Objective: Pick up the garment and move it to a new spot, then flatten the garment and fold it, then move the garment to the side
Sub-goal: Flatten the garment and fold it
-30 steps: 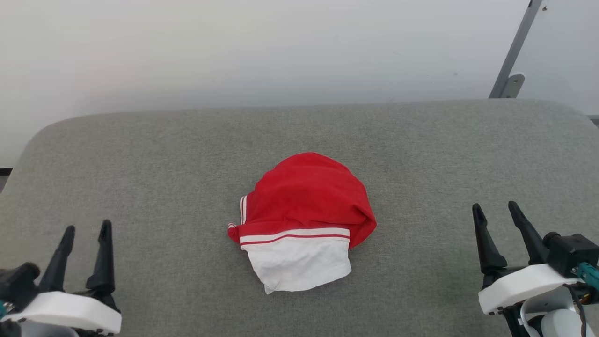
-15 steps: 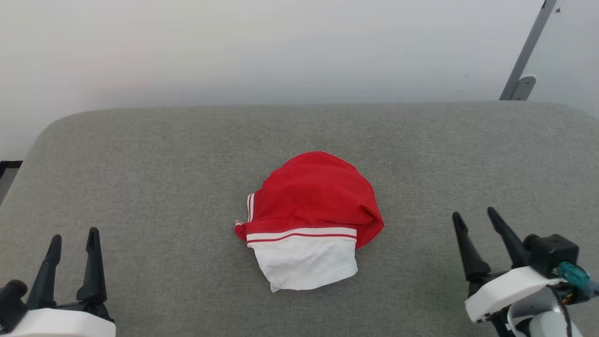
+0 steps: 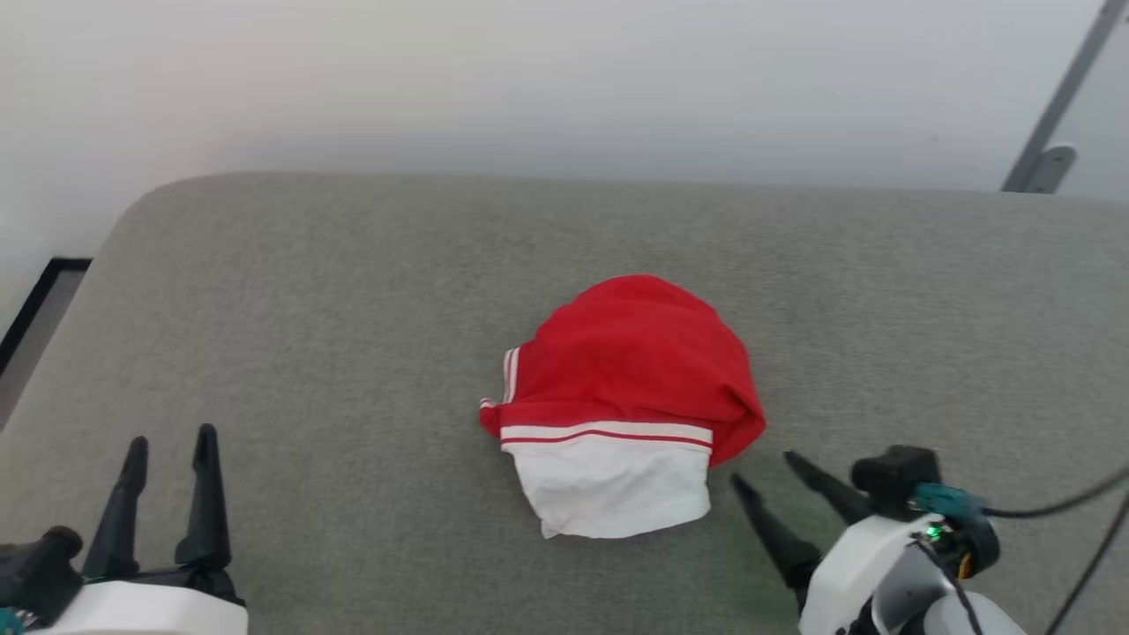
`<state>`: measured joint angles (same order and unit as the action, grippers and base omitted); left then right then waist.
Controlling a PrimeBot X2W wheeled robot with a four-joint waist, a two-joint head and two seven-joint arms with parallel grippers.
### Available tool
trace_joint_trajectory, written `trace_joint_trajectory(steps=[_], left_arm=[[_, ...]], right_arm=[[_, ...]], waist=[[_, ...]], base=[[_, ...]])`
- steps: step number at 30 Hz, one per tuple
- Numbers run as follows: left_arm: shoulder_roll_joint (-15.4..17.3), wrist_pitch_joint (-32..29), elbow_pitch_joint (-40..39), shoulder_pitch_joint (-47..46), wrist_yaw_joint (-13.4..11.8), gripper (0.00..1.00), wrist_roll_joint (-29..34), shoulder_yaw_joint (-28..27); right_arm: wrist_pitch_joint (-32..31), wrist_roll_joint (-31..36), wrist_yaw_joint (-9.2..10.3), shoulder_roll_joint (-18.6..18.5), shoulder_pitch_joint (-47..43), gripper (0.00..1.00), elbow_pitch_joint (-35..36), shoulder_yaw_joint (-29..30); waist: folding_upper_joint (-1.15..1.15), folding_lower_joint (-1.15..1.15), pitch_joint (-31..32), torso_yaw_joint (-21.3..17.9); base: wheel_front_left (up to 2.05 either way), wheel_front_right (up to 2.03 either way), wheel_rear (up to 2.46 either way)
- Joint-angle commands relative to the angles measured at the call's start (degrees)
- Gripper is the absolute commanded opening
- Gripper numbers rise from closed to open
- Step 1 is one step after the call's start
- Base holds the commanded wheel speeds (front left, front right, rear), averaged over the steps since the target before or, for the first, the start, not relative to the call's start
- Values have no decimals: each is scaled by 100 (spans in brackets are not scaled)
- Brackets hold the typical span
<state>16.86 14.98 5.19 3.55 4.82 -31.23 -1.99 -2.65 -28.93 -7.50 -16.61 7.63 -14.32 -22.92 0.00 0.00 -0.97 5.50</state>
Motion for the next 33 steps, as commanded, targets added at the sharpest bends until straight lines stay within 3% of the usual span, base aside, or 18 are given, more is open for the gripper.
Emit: trace_joint_trajectory(steps=[1,9,18,19,20,26,33], left_arm=[[-12,27,23,-101,38,100,69,27],[-153,27,85,-297,118,100,148,132],[-269,28,152,-473,181,100,185,145],[-288,28,163,-476,189,100,189,135],[-304,28,172,-481,196,100,189,125],[-365,28,195,-545,215,100,206,57],[-406,28,164,-541,238,100,207,-93]], right_arm=[[-157,-97,2,-66,101,100,-37,-142],[-934,-125,2,-275,545,100,-513,-557],[-1438,53,1,-193,994,100,-1064,-811],[-1459,82,1,-182,1048,75,-1125,-841],[-1463,94,2,-160,1095,0,-1157,-864],[-1516,-2,1,-172,1302,0,-1159,-952],[-1754,-166,2,-578,1382,0,-704,-653]], waist=[[0,0,-83,142],[0,0,-305,542],[0,0,-522,808],[0,0,-534,816],[0,0,-552,818],[0,0,-606,780],[0,0,-620,603]], base=[[0,0,0],[0,0,0],[0,0,0],[0,0,0],[0,0,0],[0,0,0],[0,0,0]])
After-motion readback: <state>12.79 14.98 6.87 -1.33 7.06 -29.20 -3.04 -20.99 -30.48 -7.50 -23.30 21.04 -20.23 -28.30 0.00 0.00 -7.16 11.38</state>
